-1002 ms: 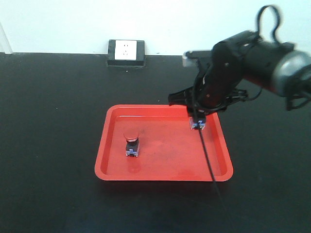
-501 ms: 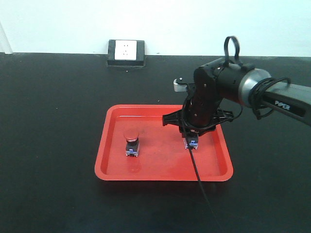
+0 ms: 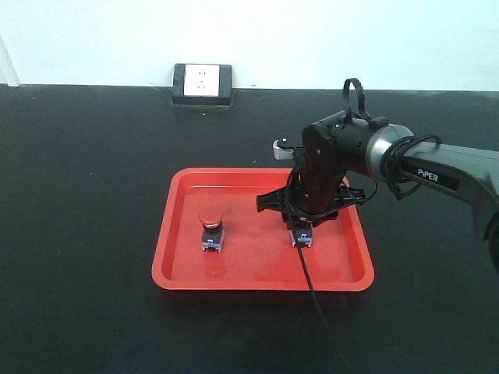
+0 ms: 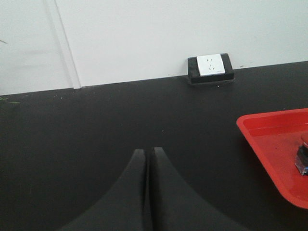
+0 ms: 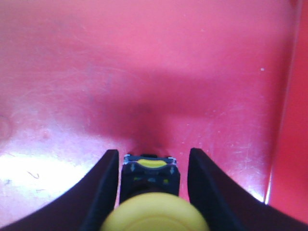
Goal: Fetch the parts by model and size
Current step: 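Lower the yellow switch into the tray beside the red switch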
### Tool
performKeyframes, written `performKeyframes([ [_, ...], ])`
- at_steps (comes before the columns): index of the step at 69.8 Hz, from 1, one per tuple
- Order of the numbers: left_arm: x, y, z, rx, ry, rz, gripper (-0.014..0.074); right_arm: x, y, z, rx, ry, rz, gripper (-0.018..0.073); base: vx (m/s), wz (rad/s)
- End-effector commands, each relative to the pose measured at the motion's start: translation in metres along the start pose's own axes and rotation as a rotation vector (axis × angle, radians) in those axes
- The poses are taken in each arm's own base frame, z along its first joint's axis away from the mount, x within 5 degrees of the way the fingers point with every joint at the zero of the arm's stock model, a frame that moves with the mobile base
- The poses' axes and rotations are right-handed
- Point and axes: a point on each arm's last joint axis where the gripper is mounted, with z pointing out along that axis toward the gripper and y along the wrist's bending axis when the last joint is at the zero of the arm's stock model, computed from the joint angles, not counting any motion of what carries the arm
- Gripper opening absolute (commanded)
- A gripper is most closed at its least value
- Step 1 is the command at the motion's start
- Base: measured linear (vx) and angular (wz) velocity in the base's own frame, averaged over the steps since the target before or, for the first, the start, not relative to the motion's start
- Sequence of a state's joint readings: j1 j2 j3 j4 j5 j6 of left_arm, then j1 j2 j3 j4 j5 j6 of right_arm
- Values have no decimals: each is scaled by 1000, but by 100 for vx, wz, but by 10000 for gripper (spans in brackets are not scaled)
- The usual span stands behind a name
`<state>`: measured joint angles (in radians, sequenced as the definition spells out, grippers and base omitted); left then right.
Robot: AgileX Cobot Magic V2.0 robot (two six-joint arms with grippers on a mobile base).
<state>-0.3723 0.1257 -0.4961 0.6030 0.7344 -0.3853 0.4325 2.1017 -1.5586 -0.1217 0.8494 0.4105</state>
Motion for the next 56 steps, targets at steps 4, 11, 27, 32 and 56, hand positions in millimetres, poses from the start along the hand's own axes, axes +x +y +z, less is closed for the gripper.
performKeyframes([
  [4, -9, 0, -1, 2, -40, 8, -7, -14, -1, -31, -28, -114, 2, 4, 0, 0],
  [11, -9, 1, -1, 1, -38, 8, -7, -14, -1, -31, -26, -115, -9, 31, 0, 0],
  [27, -9, 1, -1, 1, -38, 8, -7, -14, -1, -31, -29, -111, -7, 256, 0, 0],
  [32, -9, 1, -1, 1, -38, 8, -7, -14, -1, -31, -28, -110, -7, 372, 0, 0],
  [56, -9, 1, -1, 1, -38, 8, -7, -13, -1, -31, -26, -104, -3, 685, 0, 0],
])
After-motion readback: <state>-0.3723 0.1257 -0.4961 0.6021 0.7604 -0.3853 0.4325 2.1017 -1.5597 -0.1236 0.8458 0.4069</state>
